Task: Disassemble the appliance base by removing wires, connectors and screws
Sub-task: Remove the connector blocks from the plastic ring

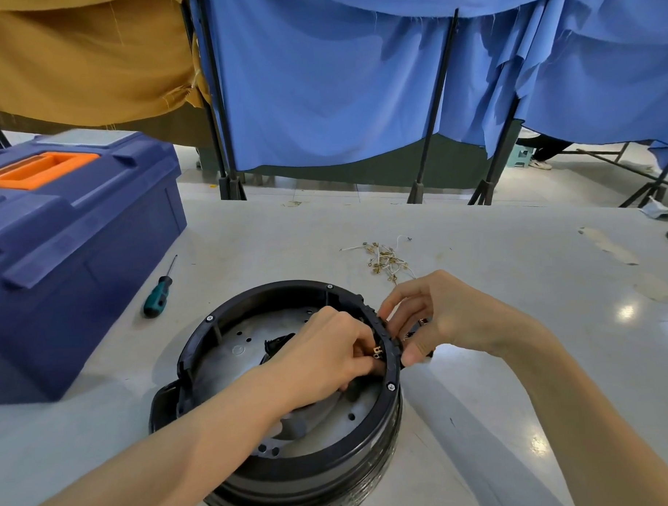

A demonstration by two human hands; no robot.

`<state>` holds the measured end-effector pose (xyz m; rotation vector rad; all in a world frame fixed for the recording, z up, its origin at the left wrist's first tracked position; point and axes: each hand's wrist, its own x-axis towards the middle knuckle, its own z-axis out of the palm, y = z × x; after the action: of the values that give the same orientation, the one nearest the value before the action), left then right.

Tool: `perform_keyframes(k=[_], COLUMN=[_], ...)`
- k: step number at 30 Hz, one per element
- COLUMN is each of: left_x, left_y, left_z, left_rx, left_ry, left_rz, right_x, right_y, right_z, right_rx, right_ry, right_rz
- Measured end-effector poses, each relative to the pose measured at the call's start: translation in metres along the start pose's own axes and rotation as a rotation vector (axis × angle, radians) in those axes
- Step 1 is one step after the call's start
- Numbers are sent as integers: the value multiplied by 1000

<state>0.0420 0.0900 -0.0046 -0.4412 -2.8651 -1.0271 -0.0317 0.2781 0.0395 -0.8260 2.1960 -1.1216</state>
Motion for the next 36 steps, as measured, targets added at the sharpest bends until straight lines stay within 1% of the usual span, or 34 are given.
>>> perform_keyframes(k=[4,10,15,17,19,20,22,25,27,31,36], left_x=[1,1,1,1,1,1,1,2,3,3,3], left_y=[1,0,-2,-3,-3,-3,-1,0,0,0,-1], left_z=[-1,-2,-3,-3,-3,-3,-3,-4,-4,-3,-3], left_rx=[21,59,58,54,50,52,56,59,63,54,38], left_ry=[-12,-16,-17,-29,-40,-45,-55,-58,-51,-49,-48], left_rz=[7,25,31,29,23,19,11,2,3,3,2], right_x=[2,-2,-4,-10,-20,-26,-37,-40,-33,-19,-12], right_y=[0,-5,-4,-1,6,10,19,34,40,48,54], right_z=[4,4,3,-10,-30,-41,-58,-64,-59,-48,-43], right_rx=[-30,-76,-101,-112,-98,-85,-88,-129,-116,-96,-87], right_ry=[69,35,34,103,223,268,291,240,211,232,260], right_rz=[8,-46,-32,-29,-15,9,98,270,341,406,397])
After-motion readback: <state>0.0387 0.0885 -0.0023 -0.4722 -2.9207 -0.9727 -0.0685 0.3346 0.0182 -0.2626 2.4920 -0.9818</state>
